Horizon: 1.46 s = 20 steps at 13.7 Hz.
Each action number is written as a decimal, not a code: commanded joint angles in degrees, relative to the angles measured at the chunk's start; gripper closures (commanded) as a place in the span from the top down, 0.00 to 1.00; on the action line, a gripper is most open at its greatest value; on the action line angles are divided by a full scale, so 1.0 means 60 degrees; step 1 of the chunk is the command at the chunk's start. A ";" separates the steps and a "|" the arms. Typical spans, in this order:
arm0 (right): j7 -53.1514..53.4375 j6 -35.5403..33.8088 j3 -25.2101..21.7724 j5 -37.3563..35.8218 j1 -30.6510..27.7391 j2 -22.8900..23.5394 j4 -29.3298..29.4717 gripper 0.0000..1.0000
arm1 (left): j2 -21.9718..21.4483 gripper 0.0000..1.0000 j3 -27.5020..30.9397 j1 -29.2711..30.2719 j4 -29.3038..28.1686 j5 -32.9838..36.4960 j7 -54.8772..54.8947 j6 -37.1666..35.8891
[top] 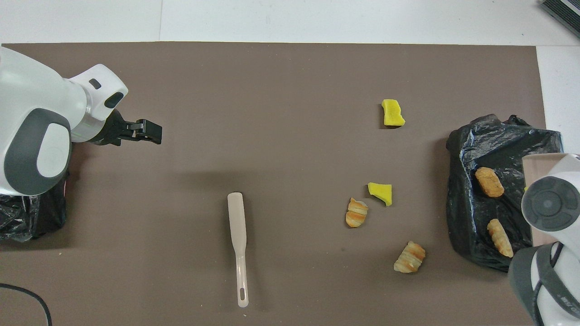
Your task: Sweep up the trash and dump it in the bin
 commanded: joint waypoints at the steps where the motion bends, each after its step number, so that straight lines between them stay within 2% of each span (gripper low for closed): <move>1: 0.0210 -0.0362 0.0078 -0.0437 0.0511 -0.0232 -0.0093 0.00 | -0.0083 1.00 -0.0059 0.0052 0.0059 0.0232 0.0135 -0.0262; 3: 0.0834 -0.0377 0.0078 -0.0524 0.0616 -0.0131 -0.0152 0.00 | -0.0083 1.00 0.0116 0.0038 0.0204 0.0232 0.0164 -0.0407; 6: 0.2359 -0.0494 0.0092 -0.1255 0.1068 -0.0087 -0.1131 0.00 | -0.0083 1.00 0.0175 0.0067 0.0862 0.0393 0.0165 -0.1168; 8: 0.2436 -0.0654 0.0092 -0.1592 0.1143 -0.0130 -0.1148 0.00 | -0.0097 1.00 0.0219 0.0475 0.1259 0.0379 0.0150 -0.1856; 10: 0.2510 -0.1237 0.0092 -0.2235 0.1492 -0.0189 -0.1163 0.00 | -0.0360 1.00 0.0263 0.0550 0.1260 0.0364 0.0121 -0.2034; 14: 0.2524 -0.1854 0.0092 -0.2502 0.1612 -0.0218 -0.1104 0.00 | -0.0669 1.00 0.0307 0.0931 0.1275 0.0378 0.0106 -0.2487; 16: 0.2306 -0.2032 0.0121 -0.2196 0.1612 -0.0233 -0.0740 0.00 | -0.0727 1.00 0.0512 0.0917 0.1493 0.0437 0.0266 -0.3013; 19: 0.1692 -0.2046 -0.0083 -0.0033 0.1422 -0.0131 0.0868 0.00 | -0.0727 1.00 0.0469 0.0887 0.2005 0.0757 0.0340 -0.3716; 20: 0.1631 -0.2032 -0.0069 0.0147 0.1291 -0.0130 0.1105 0.00 | -0.0727 1.00 0.0352 0.0887 0.2210 0.1078 0.0398 -0.4009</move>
